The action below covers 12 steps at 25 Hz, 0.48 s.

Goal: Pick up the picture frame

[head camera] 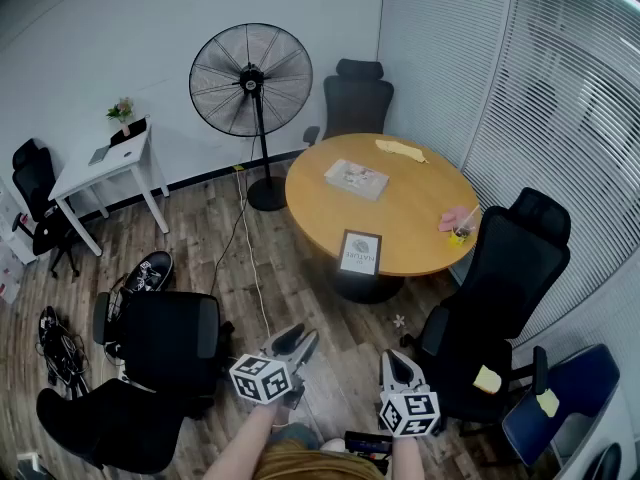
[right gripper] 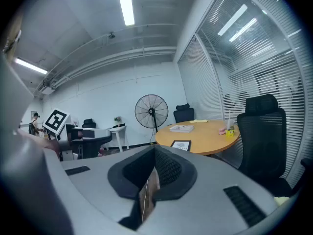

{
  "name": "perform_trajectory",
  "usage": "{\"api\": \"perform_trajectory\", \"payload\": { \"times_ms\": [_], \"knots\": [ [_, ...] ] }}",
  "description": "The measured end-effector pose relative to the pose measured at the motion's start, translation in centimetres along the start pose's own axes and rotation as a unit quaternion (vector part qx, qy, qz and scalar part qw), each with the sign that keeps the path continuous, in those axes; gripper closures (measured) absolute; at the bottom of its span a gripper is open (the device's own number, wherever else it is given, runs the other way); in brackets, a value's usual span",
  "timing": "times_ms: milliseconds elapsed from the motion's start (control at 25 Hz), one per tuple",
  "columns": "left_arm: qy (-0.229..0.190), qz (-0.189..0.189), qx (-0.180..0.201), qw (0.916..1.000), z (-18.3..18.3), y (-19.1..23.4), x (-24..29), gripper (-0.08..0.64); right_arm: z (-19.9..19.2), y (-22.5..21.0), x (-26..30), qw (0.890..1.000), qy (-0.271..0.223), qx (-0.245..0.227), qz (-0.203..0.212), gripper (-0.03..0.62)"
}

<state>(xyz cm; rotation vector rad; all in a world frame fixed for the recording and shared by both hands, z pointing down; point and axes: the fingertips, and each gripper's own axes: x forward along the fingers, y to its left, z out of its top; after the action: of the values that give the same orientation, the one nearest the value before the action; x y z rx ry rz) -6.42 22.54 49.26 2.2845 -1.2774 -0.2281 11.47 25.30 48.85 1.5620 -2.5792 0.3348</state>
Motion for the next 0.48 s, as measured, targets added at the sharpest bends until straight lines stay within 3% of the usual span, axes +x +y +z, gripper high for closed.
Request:
{"api": "perform_trajectory", "payload": {
  "times_ms": [480],
  "knots": [
    [-0.014, -0.006, -0.018, 0.9997, 0.4, -0.8, -0.5, 0.391, 0.1, -0.1, -1.1, 1.000, -0.004, -0.003, -0.002, 0.580]
  ]
}}
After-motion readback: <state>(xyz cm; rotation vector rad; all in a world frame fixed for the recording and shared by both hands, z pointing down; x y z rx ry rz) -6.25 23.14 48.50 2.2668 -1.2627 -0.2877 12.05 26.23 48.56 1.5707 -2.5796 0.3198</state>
